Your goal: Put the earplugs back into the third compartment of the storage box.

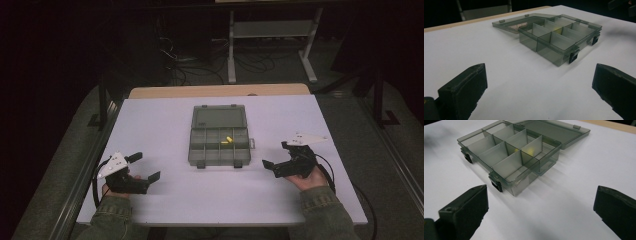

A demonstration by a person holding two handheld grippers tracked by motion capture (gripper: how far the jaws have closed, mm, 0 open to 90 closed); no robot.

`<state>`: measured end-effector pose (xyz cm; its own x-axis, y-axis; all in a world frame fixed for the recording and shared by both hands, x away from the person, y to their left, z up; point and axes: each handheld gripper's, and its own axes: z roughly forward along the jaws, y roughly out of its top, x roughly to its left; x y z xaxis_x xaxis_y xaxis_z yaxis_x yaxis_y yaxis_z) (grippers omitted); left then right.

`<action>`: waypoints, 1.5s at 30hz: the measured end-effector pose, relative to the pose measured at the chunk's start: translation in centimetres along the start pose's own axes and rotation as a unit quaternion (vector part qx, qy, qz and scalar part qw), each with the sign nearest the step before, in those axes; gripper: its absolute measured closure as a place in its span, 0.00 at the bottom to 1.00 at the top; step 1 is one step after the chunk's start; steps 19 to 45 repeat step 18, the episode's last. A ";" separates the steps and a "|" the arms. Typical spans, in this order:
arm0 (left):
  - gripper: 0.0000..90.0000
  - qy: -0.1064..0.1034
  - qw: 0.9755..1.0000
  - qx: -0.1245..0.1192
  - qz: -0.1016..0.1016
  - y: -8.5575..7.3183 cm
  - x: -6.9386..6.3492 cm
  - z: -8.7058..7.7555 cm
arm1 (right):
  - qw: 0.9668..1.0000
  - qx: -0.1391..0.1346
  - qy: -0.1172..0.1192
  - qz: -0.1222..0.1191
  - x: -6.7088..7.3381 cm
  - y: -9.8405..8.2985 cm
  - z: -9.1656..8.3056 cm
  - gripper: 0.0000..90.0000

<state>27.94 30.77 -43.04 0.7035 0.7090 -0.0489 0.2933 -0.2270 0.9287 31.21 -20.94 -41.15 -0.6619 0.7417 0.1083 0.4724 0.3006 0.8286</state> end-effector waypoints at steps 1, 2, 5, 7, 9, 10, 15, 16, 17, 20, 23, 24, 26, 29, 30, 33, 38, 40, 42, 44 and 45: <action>0.00 0.000 1.000 0.000 0.000 0.0 0.0 0.0 | 1.000 -0.005 -0.002 0.000 0.0 -0.2 -0.2 0.00; 0.00 0.001 1.000 0.000 -0.001 0.0 0.0 0.0 | 1.000 -0.007 -0.004 -0.002 -0.1 -0.4 -0.4 0.00; 0.00 0.002 1.000 -0.001 -0.001 0.0 0.0 -0.1 | 1.000 -0.013 -0.027 -0.008 -0.2 -1.1 -1.0 0.00; 0.00 0.002 1.000 0.000 -0.001 0.0 0.0 0.0 | 0.999 -0.017 -0.036 -0.007 -0.3 -1.6 -1.5 0.00; 0.00 0.002 1.000 0.000 -0.001 0.0 0.0 0.0 | 0.999 -0.025 -0.042 -0.004 -0.6 -2.1 -2.0 0.00; 0.00 0.003 1.000 0.000 -0.002 0.0 0.0 0.0 | 0.999 -0.029 -0.044 -0.002 -0.7 -2.3 -2.3 0.00; 0.00 0.005 1.000 0.000 -0.002 0.0 0.0 0.0 | 0.998 -0.042 -0.048 0.007 -1.1 -2.9 -3.1 0.00; 0.00 0.006 1.000 -0.001 -0.002 0.0 0.0 -0.1 | 0.998 -0.044 -0.049 0.006 -1.1 -2.9 -3.2 0.00; 0.00 0.006 1.000 -0.001 -0.002 0.0 0.0 -0.1 | 0.998 -0.045 -0.049 0.006 -1.1 -3.0 -3.3 0.00; 0.00 0.006 1.000 -0.001 -0.002 0.0 0.0 -0.1 | 0.998 -0.046 -0.049 0.006 -1.2 -3.0 -3.3 0.00; 0.00 0.006 1.000 -0.001 -0.002 0.0 0.0 -0.1 | 0.998 -0.046 -0.049 0.006 -1.2 -3.0 -3.3 0.00; 0.00 0.006 1.000 -0.001 -0.002 0.0 0.0 -0.1 | 0.998 -0.046 -0.049 0.006 -1.2 -3.0 -3.3 0.00; 0.00 0.006 1.000 -0.001 -0.002 0.0 0.0 -0.1 | 0.998 -0.046 -0.049 0.006 -1.2 -3.0 -3.3 0.00; 0.00 0.006 1.000 -0.001 -0.002 0.0 0.0 -0.1 | 0.998 -0.046 -0.049 0.006 -1.2 -3.0 -3.3 0.00; 0.00 0.006 1.000 -0.001 -0.002 0.0 0.0 -0.1 | 0.998 -0.046 -0.049 0.006 -1.2 -3.0 -3.3 0.00; 0.00 0.006 1.000 -0.001 -0.002 0.0 0.0 -0.1 | 0.998 -0.046 -0.049 0.006 -1.2 -3.0 -3.3 0.00; 0.00 0.006 1.000 -0.001 -0.002 0.0 0.0 -0.1 | 0.998 -0.046 -0.049 0.006 -1.2 -3.0 -3.3 0.00; 0.00 0.006 1.000 -0.001 -0.002 0.0 0.0 -0.1 | 0.998 -0.046 -0.049 0.006 -1.2 -3.0 -3.3 0.00; 0.00 0.006 1.000 -0.001 -0.002 0.0 0.0 -0.1 | 0.998 -0.046 -0.049 0.006 -1.2 -3.0 -3.3 0.00; 0.00 0.006 1.000 -0.001 -0.002 0.0 0.0 -0.1 | 0.998 -0.046 -0.049 0.006 -1.2 -3.0 -3.3 0.00; 0.00 0.006 1.000 -0.001 -0.002 0.0 0.0 -0.1 | 0.998 -0.046 -0.049 0.006 -1.2 -3.0 -3.3 0.00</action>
